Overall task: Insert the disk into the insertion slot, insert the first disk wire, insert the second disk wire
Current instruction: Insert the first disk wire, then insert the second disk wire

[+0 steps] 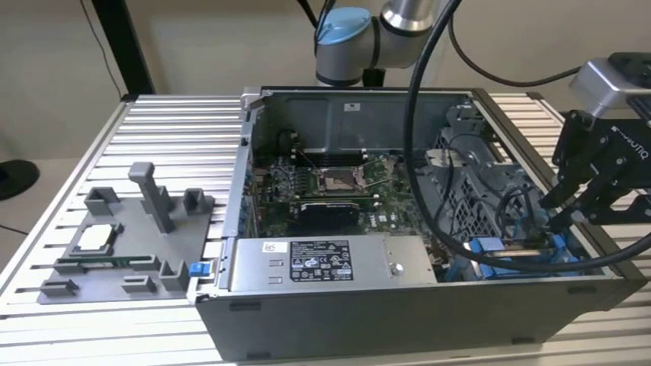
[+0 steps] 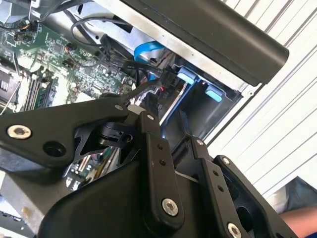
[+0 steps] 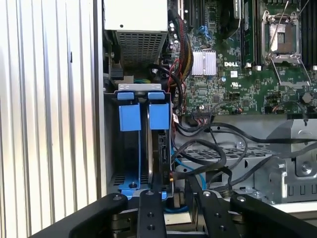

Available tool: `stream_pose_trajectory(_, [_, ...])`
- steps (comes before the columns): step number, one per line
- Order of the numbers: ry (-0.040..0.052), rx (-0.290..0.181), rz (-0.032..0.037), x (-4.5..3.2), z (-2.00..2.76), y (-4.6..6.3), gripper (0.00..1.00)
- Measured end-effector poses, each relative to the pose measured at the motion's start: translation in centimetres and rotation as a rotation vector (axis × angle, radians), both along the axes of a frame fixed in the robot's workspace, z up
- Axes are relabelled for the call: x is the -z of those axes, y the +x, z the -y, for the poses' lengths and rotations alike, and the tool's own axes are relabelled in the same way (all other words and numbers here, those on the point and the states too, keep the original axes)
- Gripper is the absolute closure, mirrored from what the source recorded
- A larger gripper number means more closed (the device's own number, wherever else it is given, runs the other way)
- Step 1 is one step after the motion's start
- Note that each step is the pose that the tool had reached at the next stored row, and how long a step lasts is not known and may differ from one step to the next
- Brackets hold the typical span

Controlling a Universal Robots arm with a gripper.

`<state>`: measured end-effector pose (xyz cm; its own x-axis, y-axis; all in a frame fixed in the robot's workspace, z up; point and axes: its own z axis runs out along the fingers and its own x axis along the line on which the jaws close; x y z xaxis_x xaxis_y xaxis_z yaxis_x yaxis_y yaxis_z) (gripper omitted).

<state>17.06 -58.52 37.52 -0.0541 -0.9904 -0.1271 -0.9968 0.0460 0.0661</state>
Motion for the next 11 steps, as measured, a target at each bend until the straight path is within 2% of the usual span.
stream_pose_trajectory(8, [0.0002, -0.002, 0.0007, 0.01, 0.00, 0.35, 0.00])
stream_pose_trajectory(11, [0.0003, -0.002, 0.0070, 0.02, 0.01, 0.36, 0.00])
